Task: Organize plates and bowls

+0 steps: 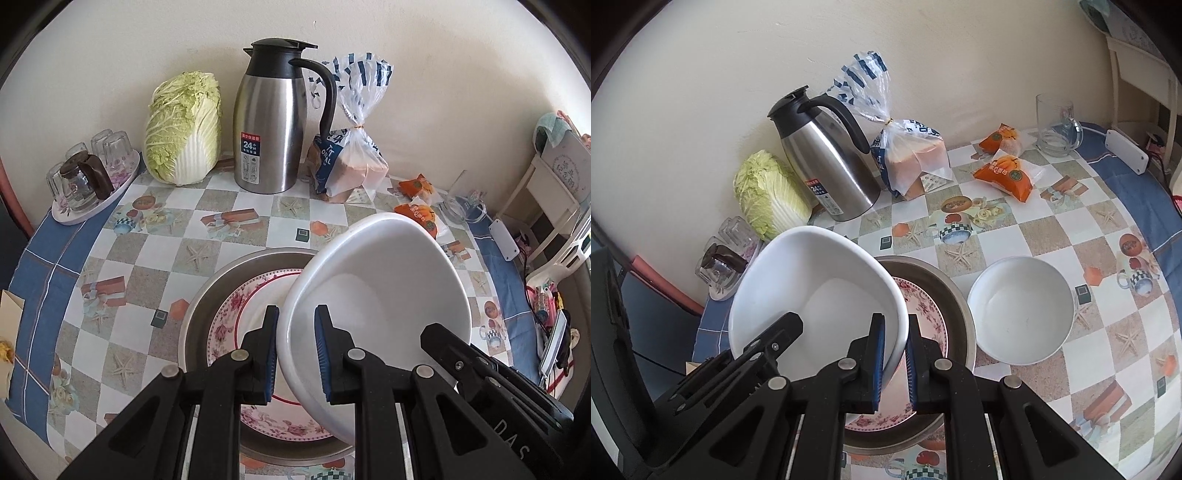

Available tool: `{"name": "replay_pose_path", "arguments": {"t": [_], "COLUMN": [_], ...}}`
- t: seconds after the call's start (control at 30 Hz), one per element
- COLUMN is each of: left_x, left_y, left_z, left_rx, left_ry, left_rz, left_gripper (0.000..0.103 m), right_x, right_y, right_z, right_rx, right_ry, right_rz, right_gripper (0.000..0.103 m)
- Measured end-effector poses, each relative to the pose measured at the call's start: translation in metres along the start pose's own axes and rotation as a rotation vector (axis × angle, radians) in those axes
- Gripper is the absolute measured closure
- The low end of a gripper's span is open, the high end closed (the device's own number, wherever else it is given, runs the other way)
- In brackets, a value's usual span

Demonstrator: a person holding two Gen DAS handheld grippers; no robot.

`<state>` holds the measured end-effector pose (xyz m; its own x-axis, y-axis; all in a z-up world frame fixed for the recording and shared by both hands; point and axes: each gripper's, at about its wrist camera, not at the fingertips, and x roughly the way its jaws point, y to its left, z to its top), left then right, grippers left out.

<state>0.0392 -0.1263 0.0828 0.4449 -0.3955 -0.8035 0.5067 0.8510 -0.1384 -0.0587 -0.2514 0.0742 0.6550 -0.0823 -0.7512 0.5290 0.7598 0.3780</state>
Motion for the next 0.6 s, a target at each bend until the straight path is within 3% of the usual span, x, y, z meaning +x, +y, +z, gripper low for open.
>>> {"name": "replay_pose_path", "arguments": {"t": [0.6], "left_x": [0.015], "left_y": [0.021], "left_z": [-0.001], "left_rx": [-0.053], "left_ry": [0.040], "left_rz": [0.023], "left_gripper": [0.083], "right_x": [0.027], "right_y": [0.009], "right_z": [-0.010], "right_rx": [-0.027], "right_ry": [0.051], "right_rz": [0.016], "right_gripper": [0.090]}}
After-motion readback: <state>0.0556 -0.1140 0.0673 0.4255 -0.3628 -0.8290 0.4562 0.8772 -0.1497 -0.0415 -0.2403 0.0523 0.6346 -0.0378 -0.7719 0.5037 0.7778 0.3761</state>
